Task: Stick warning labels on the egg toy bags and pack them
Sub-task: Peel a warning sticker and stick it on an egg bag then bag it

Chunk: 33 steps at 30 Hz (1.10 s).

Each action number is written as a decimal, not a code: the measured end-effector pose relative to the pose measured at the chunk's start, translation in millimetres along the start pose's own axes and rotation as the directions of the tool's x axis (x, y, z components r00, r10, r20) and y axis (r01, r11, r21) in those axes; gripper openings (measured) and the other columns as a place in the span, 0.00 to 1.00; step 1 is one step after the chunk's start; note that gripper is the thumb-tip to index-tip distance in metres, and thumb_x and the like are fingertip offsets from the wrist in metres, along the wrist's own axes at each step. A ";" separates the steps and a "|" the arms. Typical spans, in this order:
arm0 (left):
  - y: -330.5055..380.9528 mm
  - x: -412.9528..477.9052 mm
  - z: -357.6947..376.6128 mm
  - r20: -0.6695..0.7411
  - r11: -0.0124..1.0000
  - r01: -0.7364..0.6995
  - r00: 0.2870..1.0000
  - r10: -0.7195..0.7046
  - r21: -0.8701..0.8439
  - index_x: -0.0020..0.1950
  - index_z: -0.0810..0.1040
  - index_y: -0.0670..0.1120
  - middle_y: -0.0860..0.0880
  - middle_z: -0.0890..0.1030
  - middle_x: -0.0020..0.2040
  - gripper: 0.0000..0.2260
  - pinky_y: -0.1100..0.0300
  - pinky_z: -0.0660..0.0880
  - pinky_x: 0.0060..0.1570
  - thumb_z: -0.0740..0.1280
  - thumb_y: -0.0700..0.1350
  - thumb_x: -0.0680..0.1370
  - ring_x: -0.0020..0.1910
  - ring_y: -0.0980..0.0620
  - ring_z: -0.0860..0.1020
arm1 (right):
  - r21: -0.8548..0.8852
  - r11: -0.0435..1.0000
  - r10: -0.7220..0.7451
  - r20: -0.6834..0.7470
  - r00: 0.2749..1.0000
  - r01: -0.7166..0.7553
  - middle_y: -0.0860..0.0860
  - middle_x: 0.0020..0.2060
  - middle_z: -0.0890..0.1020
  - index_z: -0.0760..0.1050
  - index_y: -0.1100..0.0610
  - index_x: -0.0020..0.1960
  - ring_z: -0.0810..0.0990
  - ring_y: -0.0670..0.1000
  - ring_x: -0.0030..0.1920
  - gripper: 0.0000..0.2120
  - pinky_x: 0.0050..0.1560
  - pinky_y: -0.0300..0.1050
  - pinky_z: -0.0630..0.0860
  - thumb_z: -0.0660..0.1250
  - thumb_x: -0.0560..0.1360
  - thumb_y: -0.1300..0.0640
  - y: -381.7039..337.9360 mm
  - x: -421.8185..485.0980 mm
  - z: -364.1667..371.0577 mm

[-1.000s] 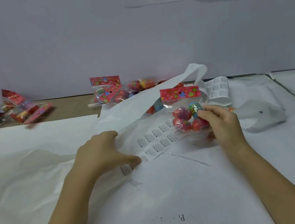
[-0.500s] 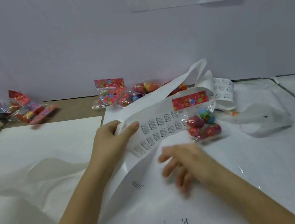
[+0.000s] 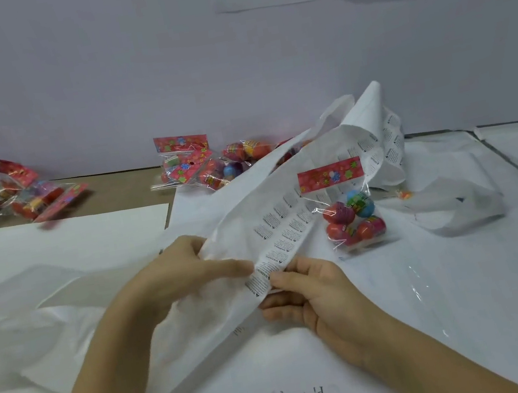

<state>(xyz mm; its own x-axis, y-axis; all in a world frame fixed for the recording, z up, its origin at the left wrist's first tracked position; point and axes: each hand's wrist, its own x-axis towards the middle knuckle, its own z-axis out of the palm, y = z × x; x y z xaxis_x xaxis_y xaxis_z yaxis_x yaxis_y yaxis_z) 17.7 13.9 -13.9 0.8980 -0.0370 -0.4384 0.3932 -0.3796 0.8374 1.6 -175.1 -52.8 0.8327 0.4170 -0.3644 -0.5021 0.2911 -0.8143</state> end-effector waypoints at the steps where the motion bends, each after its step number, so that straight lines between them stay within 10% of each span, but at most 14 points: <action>1: -1.5 -0.6 -5.2 0.051 1.000 0.003 0.999 -0.003 0.001 0.34 0.86 0.48 0.47 0.85 0.34 0.18 0.63 0.75 0.28 0.79 0.57 0.51 0.30 0.52 0.82 | -0.016 1.000 -0.018 -0.008 1.000 0.018 0.58 0.38 0.84 0.77 0.68 0.52 0.81 0.49 0.33 0.06 0.35 0.39 0.80 0.63 0.78 0.67 1.0 0.3 0.3; 10: 0.2 0.3 4.0 0.005 0.994 -0.002 1.000 0.003 -0.107 0.34 0.86 0.47 0.46 0.84 0.32 0.10 0.64 0.73 0.25 0.79 0.51 0.58 0.25 0.52 0.79 | -0.240 0.959 -0.216 -0.274 0.937 0.150 0.50 0.27 0.77 0.69 0.56 0.52 0.75 0.49 0.21 0.13 0.21 0.41 0.73 0.71 0.74 0.62 -1.5 -0.4 -5.5; 16: 3.6 -2.6 21.4 -0.080 0.992 -0.075 0.995 0.067 -0.098 0.35 0.86 0.49 0.47 0.84 0.31 0.04 0.66 0.71 0.24 0.79 0.46 0.66 0.25 0.55 0.80 | -0.728 0.664 -0.259 -0.009 0.966 0.172 0.53 0.29 0.78 0.72 0.53 0.37 0.72 0.48 0.25 0.24 0.26 0.39 0.68 0.61 0.66 0.31 3.5 -6.2 1.4; 33: 4.5 -4.4 29.5 -0.063 0.996 -0.059 0.996 0.055 -0.069 0.39 0.86 0.44 0.44 0.86 0.36 0.08 0.61 0.79 0.31 0.78 0.48 0.67 0.32 0.49 0.84 | -0.802 0.536 -0.324 0.096 0.941 0.266 0.57 0.32 0.77 0.67 0.52 0.33 0.71 0.52 0.30 0.18 0.37 0.54 0.73 0.58 0.81 0.51 3.4 -6.0 -1.4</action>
<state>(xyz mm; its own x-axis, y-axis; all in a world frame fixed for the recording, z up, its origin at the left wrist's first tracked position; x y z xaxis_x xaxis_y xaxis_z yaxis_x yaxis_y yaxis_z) 9.7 -14.9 -17.8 0.9289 0.0009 -0.3703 0.3521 -0.3116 0.8826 -4.8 -177.8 -54.0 0.9240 0.3808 -0.0360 0.1396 -0.4234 -0.8951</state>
